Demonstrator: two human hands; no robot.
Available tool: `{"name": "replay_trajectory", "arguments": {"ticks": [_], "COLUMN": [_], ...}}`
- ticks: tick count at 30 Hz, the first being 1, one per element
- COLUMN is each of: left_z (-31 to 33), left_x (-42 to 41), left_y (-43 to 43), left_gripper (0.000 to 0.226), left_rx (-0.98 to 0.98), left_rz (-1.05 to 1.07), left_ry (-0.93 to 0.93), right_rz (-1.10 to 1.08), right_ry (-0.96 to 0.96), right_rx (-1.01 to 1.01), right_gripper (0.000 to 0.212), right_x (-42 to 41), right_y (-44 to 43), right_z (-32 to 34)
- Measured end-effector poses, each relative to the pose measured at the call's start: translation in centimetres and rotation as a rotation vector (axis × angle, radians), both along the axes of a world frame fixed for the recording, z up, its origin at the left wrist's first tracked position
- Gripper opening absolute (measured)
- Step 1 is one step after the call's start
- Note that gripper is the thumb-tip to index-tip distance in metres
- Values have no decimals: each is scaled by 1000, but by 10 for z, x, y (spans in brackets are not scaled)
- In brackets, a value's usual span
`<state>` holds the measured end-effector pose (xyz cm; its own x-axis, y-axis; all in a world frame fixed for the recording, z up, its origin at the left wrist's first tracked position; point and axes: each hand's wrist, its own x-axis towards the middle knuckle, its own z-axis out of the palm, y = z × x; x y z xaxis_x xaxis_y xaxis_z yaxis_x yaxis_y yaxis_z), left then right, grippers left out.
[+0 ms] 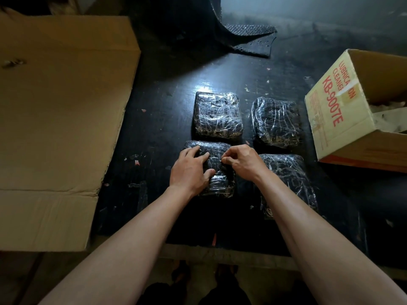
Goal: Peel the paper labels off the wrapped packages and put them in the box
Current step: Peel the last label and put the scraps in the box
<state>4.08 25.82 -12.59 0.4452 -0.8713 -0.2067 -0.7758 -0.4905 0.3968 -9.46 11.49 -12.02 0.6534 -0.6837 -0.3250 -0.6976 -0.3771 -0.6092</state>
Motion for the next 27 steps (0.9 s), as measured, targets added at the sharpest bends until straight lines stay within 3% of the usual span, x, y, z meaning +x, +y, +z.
{"name": "replay_trajectory", "arguments": {"ticks": [27], "left_z": [18], "left_x": [-4], "left_y": [-14], "left_gripper": [63], "left_rx": [-48], "left_rz": [24], "left_ry": [-6], "right_rz": [-59], "right_ry": [-123], "right_rx": [-151], "right_gripper": [18], "right_x": [-24], "right_y": [-11], "right_z": [57]}}
